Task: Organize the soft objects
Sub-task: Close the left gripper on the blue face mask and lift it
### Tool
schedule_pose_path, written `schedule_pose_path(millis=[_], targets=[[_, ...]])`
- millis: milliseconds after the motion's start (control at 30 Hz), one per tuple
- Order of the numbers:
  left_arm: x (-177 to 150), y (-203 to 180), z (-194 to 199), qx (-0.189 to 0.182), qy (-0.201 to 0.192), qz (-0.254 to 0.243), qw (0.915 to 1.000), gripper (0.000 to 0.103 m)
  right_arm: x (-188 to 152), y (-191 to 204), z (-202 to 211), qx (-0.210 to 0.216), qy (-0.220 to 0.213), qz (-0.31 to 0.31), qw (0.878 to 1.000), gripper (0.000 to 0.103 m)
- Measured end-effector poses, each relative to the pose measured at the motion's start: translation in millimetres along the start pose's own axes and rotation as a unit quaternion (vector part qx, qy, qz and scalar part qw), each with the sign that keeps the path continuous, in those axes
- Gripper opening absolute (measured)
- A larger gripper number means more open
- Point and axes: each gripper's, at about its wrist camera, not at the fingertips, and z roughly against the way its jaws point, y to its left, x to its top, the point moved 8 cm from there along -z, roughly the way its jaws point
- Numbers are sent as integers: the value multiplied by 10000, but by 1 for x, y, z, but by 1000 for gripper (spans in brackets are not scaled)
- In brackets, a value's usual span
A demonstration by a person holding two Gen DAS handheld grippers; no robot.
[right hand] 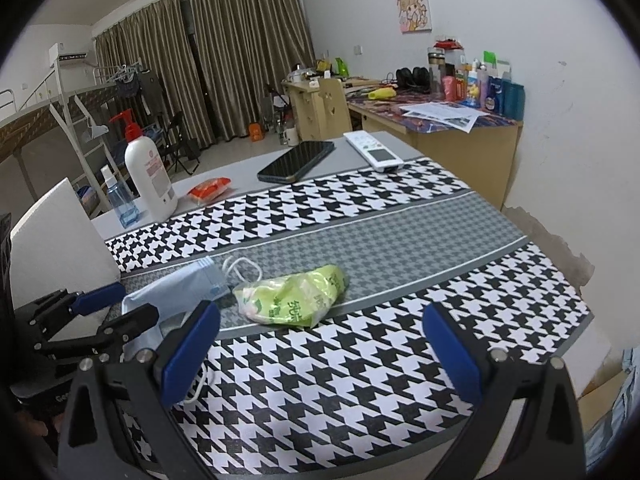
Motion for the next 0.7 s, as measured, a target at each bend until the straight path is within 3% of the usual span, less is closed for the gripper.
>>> schedule_pose_path(millis=[333, 700], targets=[[-3, 5, -7, -189, 85, 144, 9997, 14, -5, 6, -24, 40, 255, 82, 9996, 102], [9, 10, 9, -430, -283, 300, 9982, 11, -5, 18, -50, 131, 512, 243, 9983, 102]])
